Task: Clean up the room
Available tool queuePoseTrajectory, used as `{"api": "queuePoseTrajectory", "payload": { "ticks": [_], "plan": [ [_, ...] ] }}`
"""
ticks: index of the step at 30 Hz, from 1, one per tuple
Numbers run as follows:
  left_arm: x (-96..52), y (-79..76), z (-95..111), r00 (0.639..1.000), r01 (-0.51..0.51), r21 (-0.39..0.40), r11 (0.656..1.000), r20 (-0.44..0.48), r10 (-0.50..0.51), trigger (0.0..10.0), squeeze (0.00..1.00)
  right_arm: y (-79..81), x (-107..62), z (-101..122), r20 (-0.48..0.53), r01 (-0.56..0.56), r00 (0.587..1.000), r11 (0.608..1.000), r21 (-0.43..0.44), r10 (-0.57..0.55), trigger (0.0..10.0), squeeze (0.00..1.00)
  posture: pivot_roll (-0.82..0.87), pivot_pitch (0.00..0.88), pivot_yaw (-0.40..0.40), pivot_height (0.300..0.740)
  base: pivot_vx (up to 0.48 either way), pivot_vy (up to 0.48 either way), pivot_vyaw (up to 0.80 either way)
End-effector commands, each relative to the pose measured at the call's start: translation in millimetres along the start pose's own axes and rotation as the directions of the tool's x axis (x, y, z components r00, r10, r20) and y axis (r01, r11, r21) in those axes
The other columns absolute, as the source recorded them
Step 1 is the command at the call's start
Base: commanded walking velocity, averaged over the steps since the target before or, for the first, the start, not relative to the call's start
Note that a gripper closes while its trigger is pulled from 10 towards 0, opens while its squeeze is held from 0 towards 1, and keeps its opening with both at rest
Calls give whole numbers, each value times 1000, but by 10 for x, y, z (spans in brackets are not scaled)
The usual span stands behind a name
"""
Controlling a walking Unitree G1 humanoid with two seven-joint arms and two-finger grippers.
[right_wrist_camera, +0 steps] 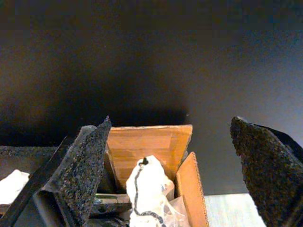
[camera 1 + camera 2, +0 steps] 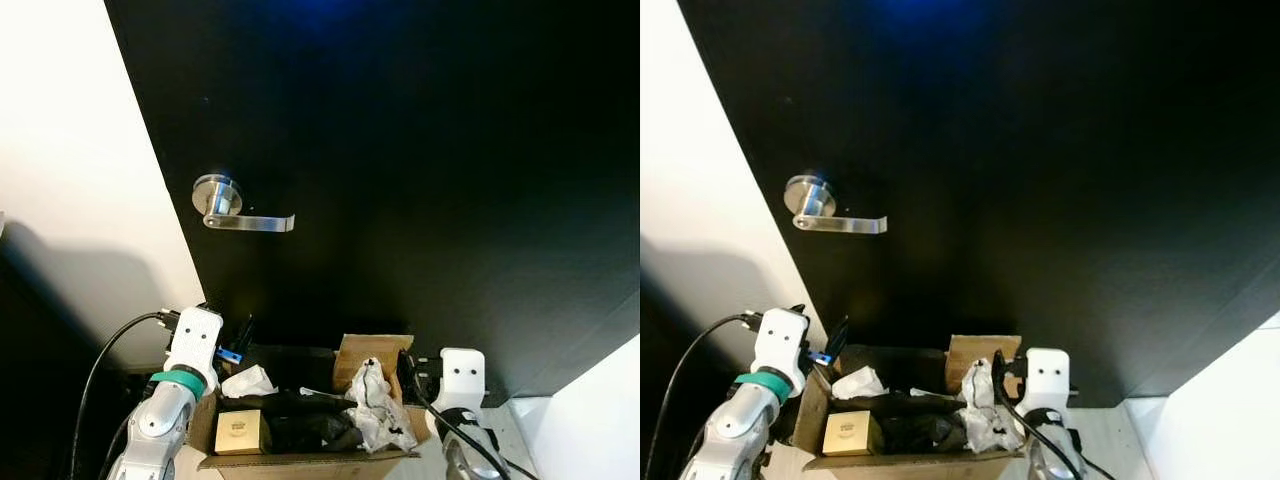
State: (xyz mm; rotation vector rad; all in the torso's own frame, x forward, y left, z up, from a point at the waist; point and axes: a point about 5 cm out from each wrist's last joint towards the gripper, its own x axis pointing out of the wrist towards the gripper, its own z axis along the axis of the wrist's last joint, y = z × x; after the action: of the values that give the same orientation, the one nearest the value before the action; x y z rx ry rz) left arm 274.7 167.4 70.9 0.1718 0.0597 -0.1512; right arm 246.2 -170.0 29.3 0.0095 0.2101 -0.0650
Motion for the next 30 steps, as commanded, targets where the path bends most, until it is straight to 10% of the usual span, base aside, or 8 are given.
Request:
{"api": "queuePoseTrajectory", "payload": {
  "ticks": [1,30],
  "plan": [
    [4,-11,-59,1000,10,-4,1000,-22,-10,10000,0,2,-8,-38,-9,5,1000,1000,6,-5,10000,0,1,0,86,740,0,0,0],
    [15,-20,-62,1000,19,-6,1000,-1,-19,10000,0,-17,3,-75,-11,-3,1000,1000,-2,3,10000,0,6,0,71,740,0,0,0]
  ]
}}
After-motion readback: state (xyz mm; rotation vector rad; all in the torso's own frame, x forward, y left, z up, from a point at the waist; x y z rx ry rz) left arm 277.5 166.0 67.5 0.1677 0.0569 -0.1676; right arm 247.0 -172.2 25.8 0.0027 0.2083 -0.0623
